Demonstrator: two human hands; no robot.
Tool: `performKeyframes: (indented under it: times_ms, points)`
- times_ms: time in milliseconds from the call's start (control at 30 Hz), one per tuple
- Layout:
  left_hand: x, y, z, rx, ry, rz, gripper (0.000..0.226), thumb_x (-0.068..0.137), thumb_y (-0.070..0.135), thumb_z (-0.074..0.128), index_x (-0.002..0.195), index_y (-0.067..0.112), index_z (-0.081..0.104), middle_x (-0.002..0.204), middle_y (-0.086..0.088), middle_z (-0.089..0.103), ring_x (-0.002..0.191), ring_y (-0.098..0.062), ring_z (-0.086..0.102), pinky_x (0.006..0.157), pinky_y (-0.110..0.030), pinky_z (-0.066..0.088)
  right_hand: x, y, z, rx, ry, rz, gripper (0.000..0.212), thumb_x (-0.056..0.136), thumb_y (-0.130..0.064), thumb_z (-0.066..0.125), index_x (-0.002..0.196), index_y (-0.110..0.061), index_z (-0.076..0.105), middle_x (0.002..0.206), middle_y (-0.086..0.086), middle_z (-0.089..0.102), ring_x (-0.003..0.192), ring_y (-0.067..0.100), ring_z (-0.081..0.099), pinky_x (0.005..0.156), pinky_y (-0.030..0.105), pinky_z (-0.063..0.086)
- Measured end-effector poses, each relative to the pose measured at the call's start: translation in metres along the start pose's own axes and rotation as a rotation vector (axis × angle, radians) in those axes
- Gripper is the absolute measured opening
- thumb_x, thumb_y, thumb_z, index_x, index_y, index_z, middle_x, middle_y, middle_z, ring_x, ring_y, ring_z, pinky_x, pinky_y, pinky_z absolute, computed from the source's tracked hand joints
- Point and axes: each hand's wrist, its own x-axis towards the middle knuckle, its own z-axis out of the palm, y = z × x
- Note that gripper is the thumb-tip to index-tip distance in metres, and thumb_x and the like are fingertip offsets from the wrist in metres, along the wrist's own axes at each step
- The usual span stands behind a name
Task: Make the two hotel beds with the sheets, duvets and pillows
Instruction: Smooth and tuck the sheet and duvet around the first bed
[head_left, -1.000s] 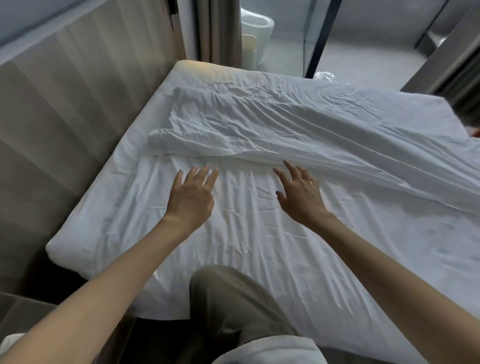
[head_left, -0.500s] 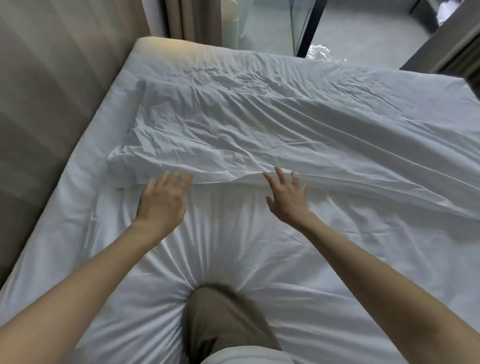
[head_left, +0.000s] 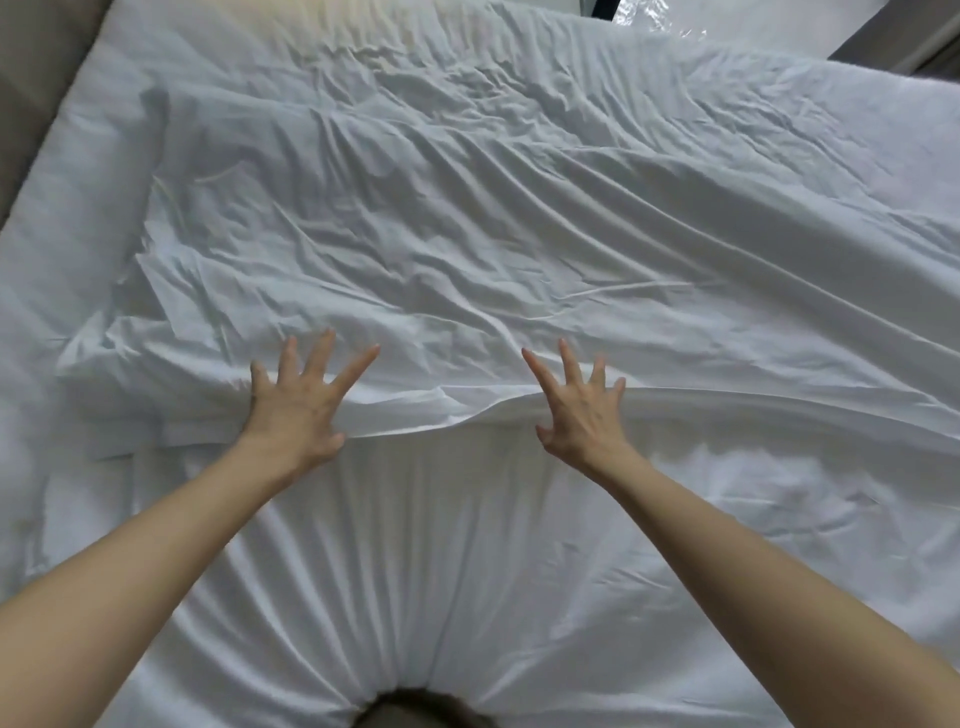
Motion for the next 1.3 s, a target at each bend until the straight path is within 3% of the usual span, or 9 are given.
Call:
performKeyframes:
  times_ms: [100,233,367,533,667,733,833,1033,1300]
  points:
    - [0.019,0.003,0.025,-0.039,0.044,0.035,0.126,0.073,0.036,0.074,0.141,0.046,-0.032,0.161,-0.002,-0.013,0.144,-0.046,0.005,0.102,-0.068,0.026,0.018,0.003,0.019,-0.043,0.054,0.000,0.109,0.079,-0.001,0.059,0.149,-0.048,-0.009,0.161,0.013,-0.003,0.139,0.054,0.012,0.103,0.069,0.023]
    - [0.049,-0.013,0.061,0.050,0.249,0.146,0.137,0.036,0.009,0.090,0.150,0.037,0.019,0.159,-0.009,0.021,0.131,-0.058,0.029,0.086,-0.079,0.028,0.042,0.007,0.046,-0.073,0.144,-0.003,0.111,0.074,0.010,0.054,0.149,-0.049,-0.002,0.154,0.021,0.022,0.126,0.048,0.035,0.093,0.063,0.037]
    - [0.076,-0.023,0.055,0.038,0.257,0.068,0.093,0.065,-0.014,0.063,0.145,0.030,0.041,0.144,-0.016,0.046,0.115,-0.055,0.049,0.088,-0.073,0.032,0.059,0.007,0.047,0.048,0.271,0.040,0.083,0.076,0.014,0.051,0.146,-0.028,0.033,0.110,0.019,0.058,0.083,0.039,0.058,0.067,0.042,0.044]
    - [0.083,-0.034,0.012,-0.113,0.430,0.100,0.049,0.080,0.003,0.036,0.114,0.015,0.069,0.085,-0.018,0.071,0.070,-0.041,0.064,0.073,-0.052,0.050,0.060,0.010,-0.013,0.078,0.379,0.094,0.017,0.089,0.003,0.045,0.098,-0.011,0.050,0.075,0.009,0.047,0.073,0.034,0.056,0.055,0.031,0.029]
    - [0.041,-0.072,-0.004,-0.131,0.678,0.090,0.050,0.081,-0.003,0.030,0.108,0.005,0.071,0.101,-0.022,0.071,0.087,-0.046,0.063,0.080,-0.055,0.049,0.025,-0.014,-0.035,0.051,0.557,0.085,0.025,0.069,0.000,0.070,0.074,-0.015,0.051,0.060,0.005,0.049,0.050,0.029,0.050,0.047,0.022,0.019]
    - [0.018,-0.078,0.013,-0.046,0.701,0.121,0.050,0.080,-0.005,0.033,0.117,0.007,0.065,0.103,-0.024,0.070,0.090,-0.048,0.061,0.082,-0.062,0.048,0.004,-0.030,-0.010,0.079,0.497,0.055,0.023,0.069,-0.006,0.074,0.076,-0.016,0.055,0.067,0.007,0.056,0.058,0.030,0.058,0.048,0.027,0.026]
    - [0.001,-0.064,0.061,0.052,0.531,0.158,0.056,0.081,0.000,0.032,0.130,0.021,0.044,0.119,-0.019,0.066,0.100,-0.051,0.060,0.086,-0.068,0.041,-0.007,-0.041,0.039,0.229,0.090,0.169,0.025,0.090,-0.011,0.052,0.112,-0.022,0.054,0.108,0.007,0.058,0.096,0.032,0.056,0.067,0.034,0.038]
    - [-0.007,-0.086,0.075,0.008,0.290,-0.139,0.080,0.077,-0.021,0.044,0.139,0.029,0.049,0.145,-0.029,0.038,0.125,-0.058,0.038,0.087,-0.077,0.027,-0.018,-0.070,0.048,0.258,-0.056,0.049,0.109,0.075,0.004,0.056,0.147,-0.053,-0.004,0.156,0.008,-0.012,0.142,0.044,-0.003,0.107,0.065,0.022]
    - [-0.040,-0.119,0.047,0.096,0.452,-0.085,0.060,0.083,-0.010,0.027,0.122,0.012,0.067,0.106,-0.024,0.068,0.079,-0.050,0.064,0.087,-0.068,0.044,-0.003,-0.099,0.018,0.204,-0.148,-0.159,0.101,0.076,0.020,0.028,0.147,-0.050,0.021,0.163,-0.007,0.001,0.147,0.039,-0.003,0.104,0.076,0.018]
